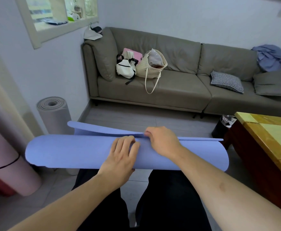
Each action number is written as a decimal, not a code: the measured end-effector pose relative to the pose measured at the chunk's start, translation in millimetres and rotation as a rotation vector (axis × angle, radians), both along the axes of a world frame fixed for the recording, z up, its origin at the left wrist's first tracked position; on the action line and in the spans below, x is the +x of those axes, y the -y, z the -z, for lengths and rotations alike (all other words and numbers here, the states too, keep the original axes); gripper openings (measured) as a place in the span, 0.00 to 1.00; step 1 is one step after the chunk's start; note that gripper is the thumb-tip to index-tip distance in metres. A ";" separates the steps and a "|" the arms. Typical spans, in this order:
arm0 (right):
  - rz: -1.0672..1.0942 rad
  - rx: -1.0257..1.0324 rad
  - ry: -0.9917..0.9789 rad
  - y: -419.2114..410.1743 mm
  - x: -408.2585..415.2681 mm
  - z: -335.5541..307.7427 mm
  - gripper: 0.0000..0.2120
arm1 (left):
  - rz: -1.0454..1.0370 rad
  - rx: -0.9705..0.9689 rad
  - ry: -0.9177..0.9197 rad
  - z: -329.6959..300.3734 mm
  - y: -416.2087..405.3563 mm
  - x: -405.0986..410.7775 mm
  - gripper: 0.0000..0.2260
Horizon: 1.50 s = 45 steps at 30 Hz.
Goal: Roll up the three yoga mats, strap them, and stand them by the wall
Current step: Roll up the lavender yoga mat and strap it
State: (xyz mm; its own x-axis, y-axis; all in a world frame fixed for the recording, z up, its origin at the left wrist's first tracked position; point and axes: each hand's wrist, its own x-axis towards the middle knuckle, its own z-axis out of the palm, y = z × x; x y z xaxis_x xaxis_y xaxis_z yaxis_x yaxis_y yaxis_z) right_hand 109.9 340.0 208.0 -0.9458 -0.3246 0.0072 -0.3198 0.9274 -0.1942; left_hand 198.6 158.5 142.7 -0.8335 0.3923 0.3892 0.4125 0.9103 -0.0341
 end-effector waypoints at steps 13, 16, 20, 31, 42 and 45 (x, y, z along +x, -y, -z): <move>-0.145 0.088 0.046 -9.8 42.9 3.0 0.41 | 0.143 0.411 0.126 -2.1 15.3 -23.0 0.30; -0.182 0.323 0.017 0.4 55.6 10.9 0.65 | 0.135 0.556 0.244 -12.1 15.0 -21.9 0.30; -0.114 0.331 -0.175 10.4 64.7 28.2 0.52 | 0.140 0.798 0.372 -26.0 18.8 -12.3 0.19; -0.027 0.168 -0.229 9.1 29.2 19.2 0.40 | -0.437 1.271 1.007 -60.4 -2.3 3.0 0.27; 0.097 -0.207 -0.564 43.1 -11.0 15.8 0.48 | -0.524 2.124 0.445 -131.9 38.5 -102.5 0.46; 0.081 -0.415 -0.327 45.8 -18.9 24.2 0.40 | -0.475 1.976 0.293 -124.0 35.7 -109.0 0.40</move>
